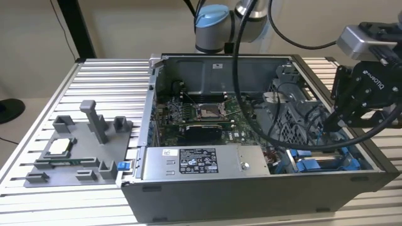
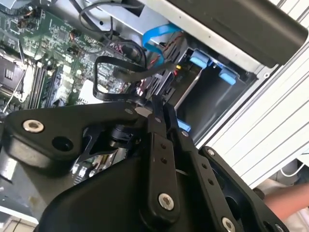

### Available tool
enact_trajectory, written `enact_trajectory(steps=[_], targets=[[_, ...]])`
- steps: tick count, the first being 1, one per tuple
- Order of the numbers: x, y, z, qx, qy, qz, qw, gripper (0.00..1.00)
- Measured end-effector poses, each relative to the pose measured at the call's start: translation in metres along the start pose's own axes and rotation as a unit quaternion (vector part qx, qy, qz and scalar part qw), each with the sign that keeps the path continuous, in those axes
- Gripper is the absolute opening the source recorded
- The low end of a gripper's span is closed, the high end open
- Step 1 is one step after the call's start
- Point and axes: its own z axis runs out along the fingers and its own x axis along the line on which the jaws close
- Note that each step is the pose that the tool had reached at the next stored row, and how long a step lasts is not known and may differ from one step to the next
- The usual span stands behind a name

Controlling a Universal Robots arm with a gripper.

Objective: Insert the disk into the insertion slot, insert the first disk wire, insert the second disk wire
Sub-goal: 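Insert the second disk wire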

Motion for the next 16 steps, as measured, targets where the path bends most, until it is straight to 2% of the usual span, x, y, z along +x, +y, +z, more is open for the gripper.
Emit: enact_trajectory(steps=[2,3,7,11,12,13,16], targets=[[0.0022,0.0048,0.0002,0.0051,-0.0002,-0.001,1.0,0.0],[0.0032,0.0063,0.0003,0.0093,-0.0005,-0.001,1.0,0.0],[0.0066,0.0101,0.0009,0.0362,-0.0021,-0.005,0.9993,0.0],[0.0111,0.0176,0.0024,0.0596,-0.0035,-0.007,0.9982,0.0],[0.0119,0.0212,0.0033,0.0632,-0.0035,-0.007,0.998,0.0],[0.0124,0.0248,0.005,0.0649,-0.0036,-0.007,0.9979,0.0],[0.0134,0.0306,0.0112,0.068,-0.004,-0.008,0.9976,0.0]])
